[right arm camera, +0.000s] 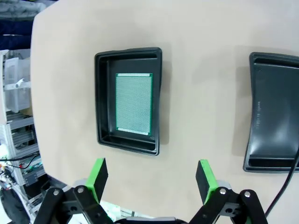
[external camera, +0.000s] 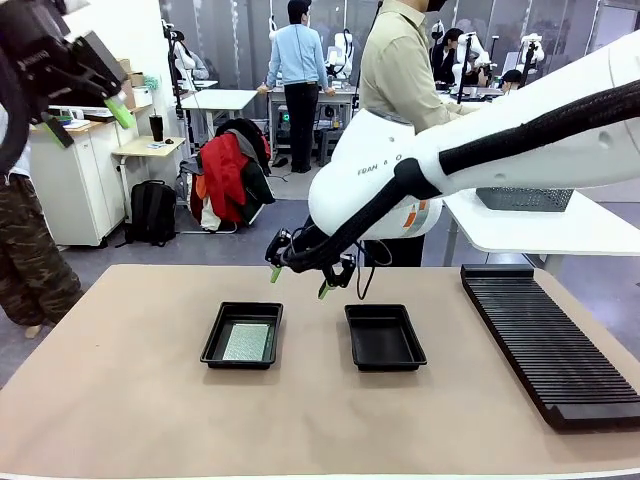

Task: Inspect and transfer BCBs to ESD trays.
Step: Pick up the ESD tray and place it on the left side of the table.

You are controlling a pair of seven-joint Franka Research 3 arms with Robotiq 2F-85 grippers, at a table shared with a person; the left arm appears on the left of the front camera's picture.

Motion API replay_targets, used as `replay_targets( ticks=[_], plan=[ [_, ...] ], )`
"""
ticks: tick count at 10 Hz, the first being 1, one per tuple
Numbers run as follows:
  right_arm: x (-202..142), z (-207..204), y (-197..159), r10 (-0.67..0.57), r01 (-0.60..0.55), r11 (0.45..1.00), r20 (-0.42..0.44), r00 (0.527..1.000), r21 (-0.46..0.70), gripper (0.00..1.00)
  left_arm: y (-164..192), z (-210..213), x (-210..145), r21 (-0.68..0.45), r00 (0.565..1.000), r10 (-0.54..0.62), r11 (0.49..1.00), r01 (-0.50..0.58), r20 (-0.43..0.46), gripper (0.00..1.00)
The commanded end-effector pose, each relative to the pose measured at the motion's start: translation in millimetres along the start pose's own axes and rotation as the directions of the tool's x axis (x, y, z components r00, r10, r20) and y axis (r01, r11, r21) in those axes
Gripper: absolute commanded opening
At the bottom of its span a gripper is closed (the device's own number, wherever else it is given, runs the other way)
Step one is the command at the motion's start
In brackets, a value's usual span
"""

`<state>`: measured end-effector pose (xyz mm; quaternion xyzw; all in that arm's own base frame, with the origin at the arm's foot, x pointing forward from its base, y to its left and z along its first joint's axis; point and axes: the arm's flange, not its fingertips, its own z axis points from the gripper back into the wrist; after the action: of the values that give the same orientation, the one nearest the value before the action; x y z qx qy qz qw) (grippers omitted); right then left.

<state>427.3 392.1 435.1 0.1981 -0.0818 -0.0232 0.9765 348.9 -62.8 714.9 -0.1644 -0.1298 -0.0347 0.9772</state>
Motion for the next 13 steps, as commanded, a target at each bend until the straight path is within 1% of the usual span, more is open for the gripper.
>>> replay_targets(
  ticks=[1,4,5,6,8,10,13],
  plan=[
    [-9.1,7.0,-24.5,-0.006,0.008,0.995,-0.02,1.0,0.1,1.0,-7.2,-25.2,19.5,0.044,0.999,-0.017,0.999,0.019,-0.047,1.0],
    [-12.8,18.9,-44.1,-0.018,0.024,0.985,-0.041,0.999,0.17,1.0,-14.1,-77.6,51.3,0.058,0.993,-0.019,0.998,0.026,-0.118,1.0],
    [-14.4,24.2,-50.0,-0.012,0.021,0.98,-0.047,0.999,0.198,1.0,-18.2,-100.2,62.6,0.044,0.987,-0.018,0.999,0.026,-0.158,1.0],
    [-14.5,27.0,-56.7,-0.02,0.035,0.972,-0.066,0.998,0.233,1.0,-22.4,-120.7,71.9,0.041,0.984,-0.018,0.999,0.026,-0.179,1.0],
    [-12.3,30.8,-71.2,-0.036,0.058,0.96,-0.087,0.996,0.276,1.0,-27.2,-156.9,87.3,0.04,0.971,0.005,0.999,0.004,-0.239,1.0],
    [-8.7,31.6,-86.7,-0.021,0.055,0.937,-0.101,0.995,0.344,1.0,-29.1,-193.9,100.4,0.069,0.962,0.046,0.997,-0.029,-0.269,1.0],
    [-3.6,35.0,-107.1,-0.003,0.05,0.903,-0.11,0.994,0.426,1.0,-21.5,-234.6,111.4,0.117,0.96,0.075,0.992,-0.044,-0.271,1.0]
  ],
)
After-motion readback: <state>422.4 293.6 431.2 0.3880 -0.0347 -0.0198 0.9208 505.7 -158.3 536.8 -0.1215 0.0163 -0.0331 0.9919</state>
